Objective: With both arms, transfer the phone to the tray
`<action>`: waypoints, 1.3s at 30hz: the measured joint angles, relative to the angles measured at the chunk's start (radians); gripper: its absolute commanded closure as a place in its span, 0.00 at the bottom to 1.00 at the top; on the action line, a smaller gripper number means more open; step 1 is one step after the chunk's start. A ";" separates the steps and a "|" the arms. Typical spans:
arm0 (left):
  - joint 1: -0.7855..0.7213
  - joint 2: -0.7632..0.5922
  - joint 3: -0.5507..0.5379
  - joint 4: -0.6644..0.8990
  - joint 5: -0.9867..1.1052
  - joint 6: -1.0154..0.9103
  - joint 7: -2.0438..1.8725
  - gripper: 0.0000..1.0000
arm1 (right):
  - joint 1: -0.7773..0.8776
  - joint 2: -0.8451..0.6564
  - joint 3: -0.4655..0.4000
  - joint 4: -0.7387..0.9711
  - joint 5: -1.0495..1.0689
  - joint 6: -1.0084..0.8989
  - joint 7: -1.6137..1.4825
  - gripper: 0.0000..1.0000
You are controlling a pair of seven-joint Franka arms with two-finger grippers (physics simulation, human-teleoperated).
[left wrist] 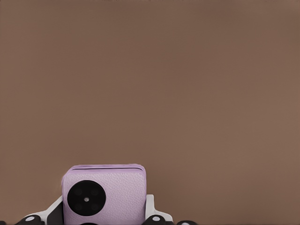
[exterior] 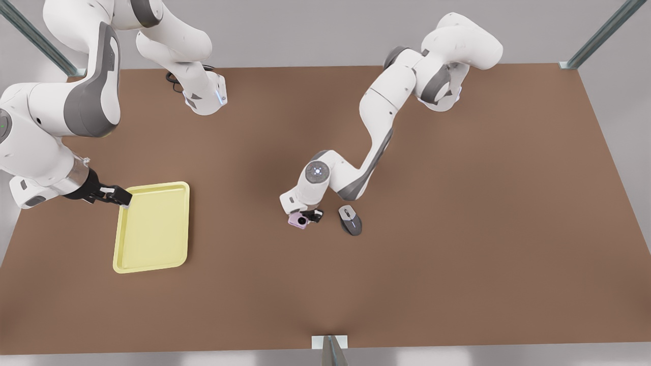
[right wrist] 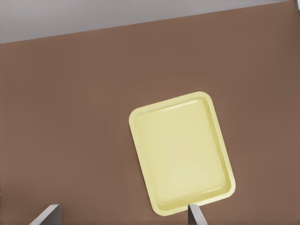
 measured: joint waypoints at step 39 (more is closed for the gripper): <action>0.675 -0.817 -0.034 -0.314 0.187 -0.912 0.189 0.00 | 0.552 0.582 0.041 -0.024 0.018 0.435 0.377 0.00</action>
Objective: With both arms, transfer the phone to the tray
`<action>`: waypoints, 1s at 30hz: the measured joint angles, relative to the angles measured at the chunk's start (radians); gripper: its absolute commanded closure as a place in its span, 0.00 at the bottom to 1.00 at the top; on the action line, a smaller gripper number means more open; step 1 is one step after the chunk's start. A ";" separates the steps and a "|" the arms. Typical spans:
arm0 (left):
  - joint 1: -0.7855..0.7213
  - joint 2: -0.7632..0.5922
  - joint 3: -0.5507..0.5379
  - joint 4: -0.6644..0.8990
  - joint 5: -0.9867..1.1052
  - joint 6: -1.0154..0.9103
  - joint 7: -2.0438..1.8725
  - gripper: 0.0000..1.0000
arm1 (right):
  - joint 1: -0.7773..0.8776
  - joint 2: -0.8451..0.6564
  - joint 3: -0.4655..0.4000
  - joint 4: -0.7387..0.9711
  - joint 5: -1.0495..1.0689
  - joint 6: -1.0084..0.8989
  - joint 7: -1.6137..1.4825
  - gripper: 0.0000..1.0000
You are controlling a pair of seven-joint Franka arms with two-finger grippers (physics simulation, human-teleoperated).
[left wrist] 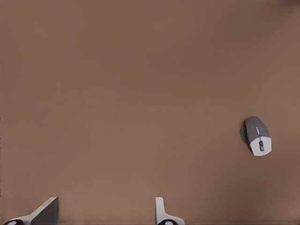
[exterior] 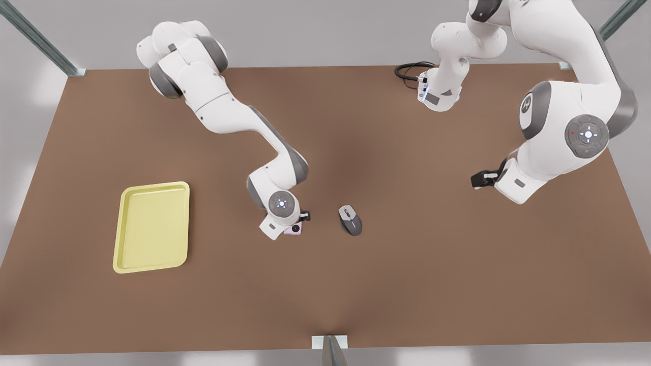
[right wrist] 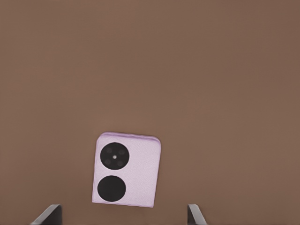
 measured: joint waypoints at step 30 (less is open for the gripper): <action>-0.005 0.022 -0.005 -0.007 0.006 -0.015 0.135 0.00 | 0.032 0.035 0.003 -0.157 -0.155 0.258 0.366 0.04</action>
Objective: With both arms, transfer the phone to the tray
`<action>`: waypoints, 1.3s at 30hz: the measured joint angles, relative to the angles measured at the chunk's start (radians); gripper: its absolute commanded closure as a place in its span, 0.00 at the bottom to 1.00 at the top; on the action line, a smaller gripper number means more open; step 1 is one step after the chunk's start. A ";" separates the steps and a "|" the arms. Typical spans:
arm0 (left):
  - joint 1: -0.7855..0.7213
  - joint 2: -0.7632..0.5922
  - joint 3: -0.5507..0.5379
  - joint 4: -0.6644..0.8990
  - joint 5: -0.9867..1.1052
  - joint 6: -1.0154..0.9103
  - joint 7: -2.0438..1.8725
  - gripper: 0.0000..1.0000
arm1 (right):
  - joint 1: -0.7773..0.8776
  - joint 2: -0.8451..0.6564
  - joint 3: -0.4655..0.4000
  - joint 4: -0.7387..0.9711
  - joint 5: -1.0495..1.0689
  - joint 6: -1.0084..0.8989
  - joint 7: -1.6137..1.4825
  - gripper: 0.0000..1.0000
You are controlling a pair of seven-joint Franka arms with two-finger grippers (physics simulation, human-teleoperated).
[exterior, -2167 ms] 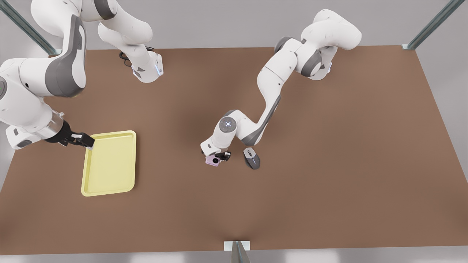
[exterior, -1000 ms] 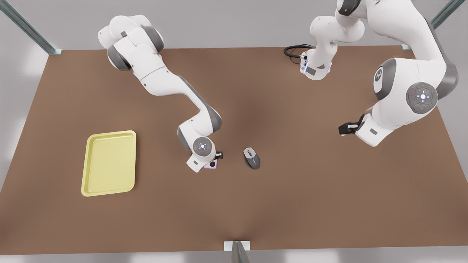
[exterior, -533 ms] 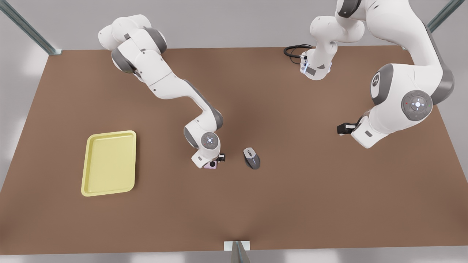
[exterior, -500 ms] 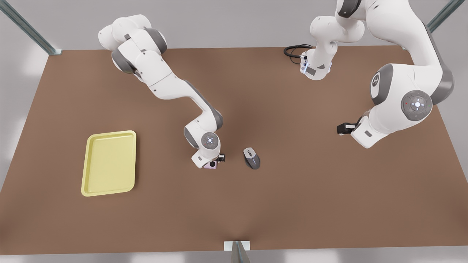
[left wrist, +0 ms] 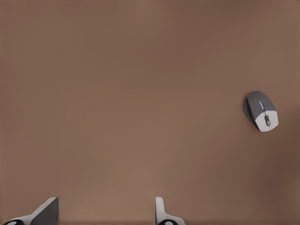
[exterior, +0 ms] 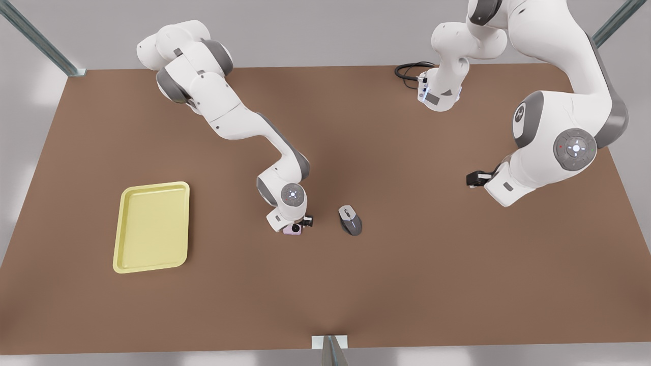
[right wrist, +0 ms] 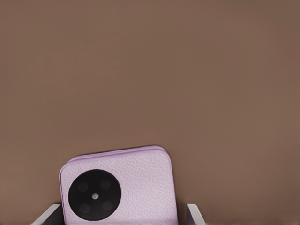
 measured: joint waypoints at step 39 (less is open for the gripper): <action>-0.011 0.009 -0.005 0.007 -0.004 0.008 0.004 0.00 | -0.033 -0.044 0.005 -0.012 0.017 0.025 0.033 0.34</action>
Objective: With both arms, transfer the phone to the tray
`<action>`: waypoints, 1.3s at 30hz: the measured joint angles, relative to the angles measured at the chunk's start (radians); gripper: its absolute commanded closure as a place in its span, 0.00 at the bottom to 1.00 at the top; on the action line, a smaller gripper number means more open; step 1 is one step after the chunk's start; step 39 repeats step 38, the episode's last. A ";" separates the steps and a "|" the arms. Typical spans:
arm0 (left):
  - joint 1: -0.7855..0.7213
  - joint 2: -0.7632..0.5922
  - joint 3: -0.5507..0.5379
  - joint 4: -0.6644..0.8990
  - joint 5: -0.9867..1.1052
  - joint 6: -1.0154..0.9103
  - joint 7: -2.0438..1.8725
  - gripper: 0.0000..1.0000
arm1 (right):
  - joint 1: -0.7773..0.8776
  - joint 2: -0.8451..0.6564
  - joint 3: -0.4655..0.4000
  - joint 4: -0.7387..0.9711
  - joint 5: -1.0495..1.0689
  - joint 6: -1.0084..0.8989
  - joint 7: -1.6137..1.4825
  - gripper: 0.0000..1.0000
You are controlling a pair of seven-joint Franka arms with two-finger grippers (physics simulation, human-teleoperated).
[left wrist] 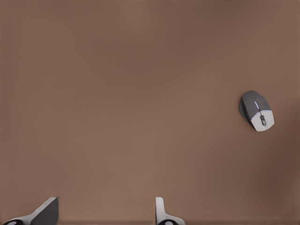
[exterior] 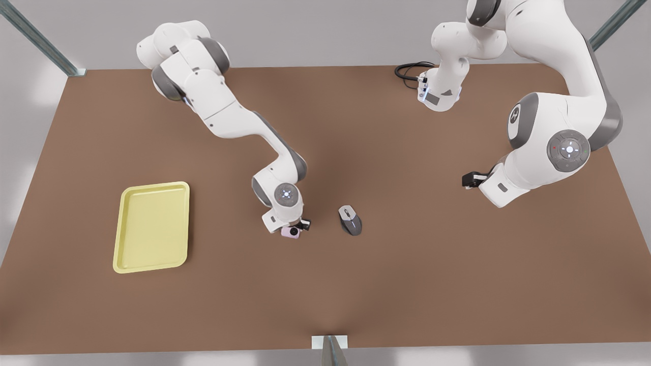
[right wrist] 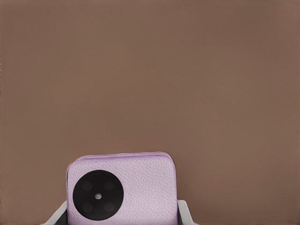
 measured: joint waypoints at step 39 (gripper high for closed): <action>-0.002 -0.013 -0.002 0.009 0.002 -0.003 -0.004 0.00 | -0.391 -0.659 -0.269 0.024 0.207 -0.508 -0.972 0.00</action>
